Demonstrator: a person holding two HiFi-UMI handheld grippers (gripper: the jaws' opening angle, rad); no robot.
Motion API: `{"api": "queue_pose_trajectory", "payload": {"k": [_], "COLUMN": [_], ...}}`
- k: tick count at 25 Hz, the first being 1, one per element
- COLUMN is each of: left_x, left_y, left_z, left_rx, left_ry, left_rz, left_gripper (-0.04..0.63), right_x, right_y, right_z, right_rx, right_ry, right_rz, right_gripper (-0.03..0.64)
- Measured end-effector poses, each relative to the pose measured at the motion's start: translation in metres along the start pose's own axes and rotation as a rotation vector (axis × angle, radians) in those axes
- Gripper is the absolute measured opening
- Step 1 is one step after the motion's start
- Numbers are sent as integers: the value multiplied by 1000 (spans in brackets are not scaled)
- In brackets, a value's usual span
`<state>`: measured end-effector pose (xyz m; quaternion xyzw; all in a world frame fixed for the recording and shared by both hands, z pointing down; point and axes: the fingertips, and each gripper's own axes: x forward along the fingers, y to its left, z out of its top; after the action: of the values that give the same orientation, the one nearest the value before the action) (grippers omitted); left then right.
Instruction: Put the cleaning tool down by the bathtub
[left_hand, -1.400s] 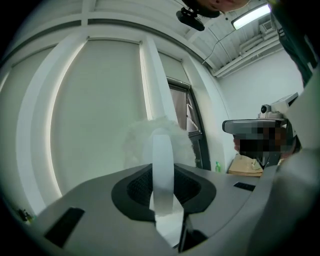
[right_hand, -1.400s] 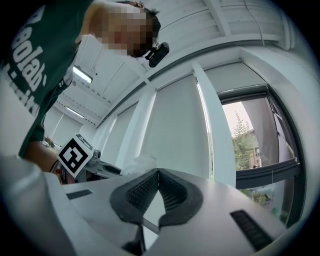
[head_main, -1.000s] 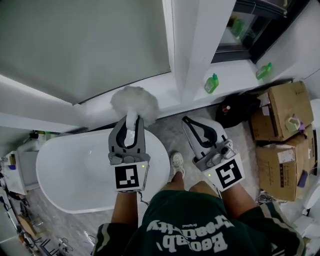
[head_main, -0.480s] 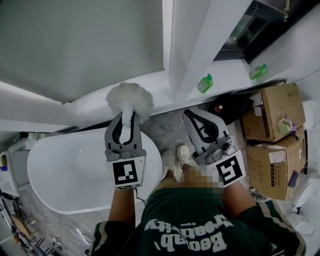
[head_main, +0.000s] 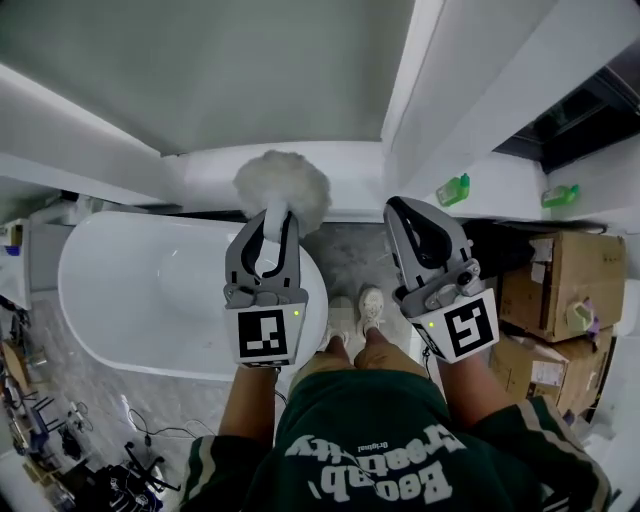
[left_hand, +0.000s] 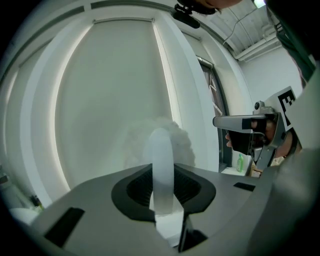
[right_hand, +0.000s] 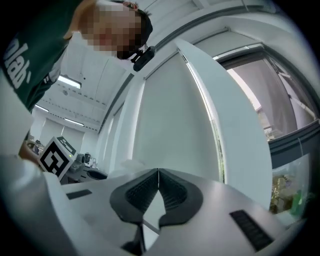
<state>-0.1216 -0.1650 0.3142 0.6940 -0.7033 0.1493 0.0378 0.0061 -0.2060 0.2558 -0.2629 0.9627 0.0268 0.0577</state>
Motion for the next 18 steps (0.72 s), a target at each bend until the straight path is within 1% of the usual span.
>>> {"api": "queue_pose_trajectory", "payload": {"k": [3,8,11,14,18], "left_x": [-10,-21,-26,-30,-25], "left_y": [8,13,15,20,34], "left_z": [1,-12,-25,-41,-60], "left_rx": [-13,-21,-57,-76,-101], "left_ry": [11,41,60,85,107], "left_rz": [71,134,170,189,198], "left_gripper": [94,94,94,94,94], "right_x": [12,26,35,40,54], "right_y": [8,19,27,38,49], "right_z": [-2,-12,-23,-30,-40], "right_rx": [9,51,66,81,43], "right_ry": [-6,-24,-20,-29,-8], "right_rz": [79,188,230,272,282], "right_gripper": [17,17,17,17,17]}}
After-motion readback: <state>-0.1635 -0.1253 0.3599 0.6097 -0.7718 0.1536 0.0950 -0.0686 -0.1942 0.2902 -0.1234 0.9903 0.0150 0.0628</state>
